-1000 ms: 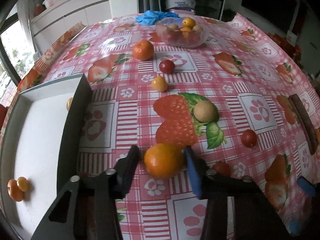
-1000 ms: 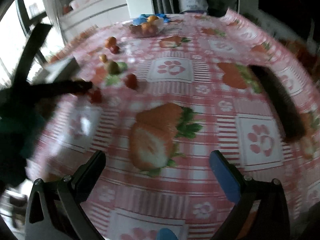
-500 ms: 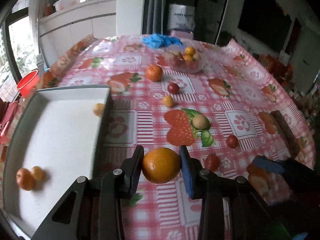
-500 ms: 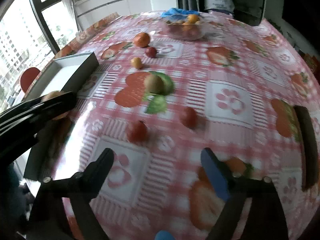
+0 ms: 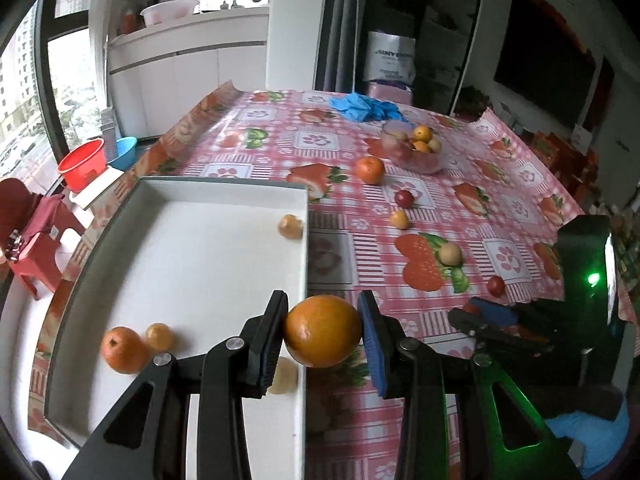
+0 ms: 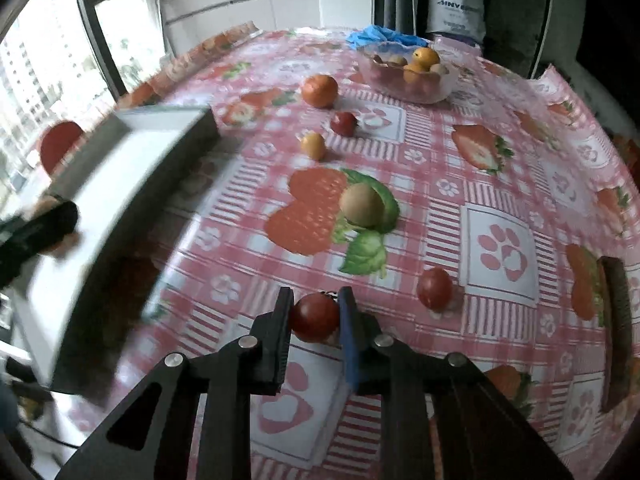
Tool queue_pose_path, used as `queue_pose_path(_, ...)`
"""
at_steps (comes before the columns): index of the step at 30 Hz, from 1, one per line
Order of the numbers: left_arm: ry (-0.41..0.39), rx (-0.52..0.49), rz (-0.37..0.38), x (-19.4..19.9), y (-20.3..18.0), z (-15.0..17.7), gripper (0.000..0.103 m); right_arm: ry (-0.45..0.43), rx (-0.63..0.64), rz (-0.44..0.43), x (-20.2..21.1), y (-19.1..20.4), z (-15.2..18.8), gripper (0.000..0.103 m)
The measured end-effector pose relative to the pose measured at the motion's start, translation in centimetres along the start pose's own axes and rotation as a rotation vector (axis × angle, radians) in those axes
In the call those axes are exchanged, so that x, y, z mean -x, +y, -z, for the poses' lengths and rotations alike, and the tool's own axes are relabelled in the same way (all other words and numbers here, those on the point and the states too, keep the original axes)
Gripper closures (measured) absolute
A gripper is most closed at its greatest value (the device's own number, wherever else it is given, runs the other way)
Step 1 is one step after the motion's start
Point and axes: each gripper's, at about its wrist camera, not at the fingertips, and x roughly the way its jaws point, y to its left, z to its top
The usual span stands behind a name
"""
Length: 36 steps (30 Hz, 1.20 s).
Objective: Organize fruits
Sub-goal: 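Grasp a red tomato with the right tool while the left tool lifts the orange, then carry orange and tomato over the white tray and open both tools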
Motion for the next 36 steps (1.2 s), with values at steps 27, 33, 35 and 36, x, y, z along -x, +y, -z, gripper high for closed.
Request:
queue_pose_path(27, -0.023, 0.130, -0.149, -0.5, 9.6, 0.6, 0.065, 0.009, 0.137, -0.236, -0.4, 13.0, -6.9, 0.079)
queue_pose_path(33, -0.005, 0.138, -0.149, -1.0, 10.1, 1.2, 0.065, 0.037, 0.162, -0.246, -1.3, 14.6, -6.7, 0.079)
queue_pose_path(35, 0.000, 0.140, -0.150, -1.1, 10.3, 1.4, 0.065, 0.045, 0.167, -0.246, -1.6, 14.9, -6.6, 0.079)
queue_pose_path(36, 0.002, 0.141, -0.149, -1.1, 10.3, 1.4, 0.065, 0.048, 0.170, -0.245, -1.7, 15.1, -6.6, 0.078)
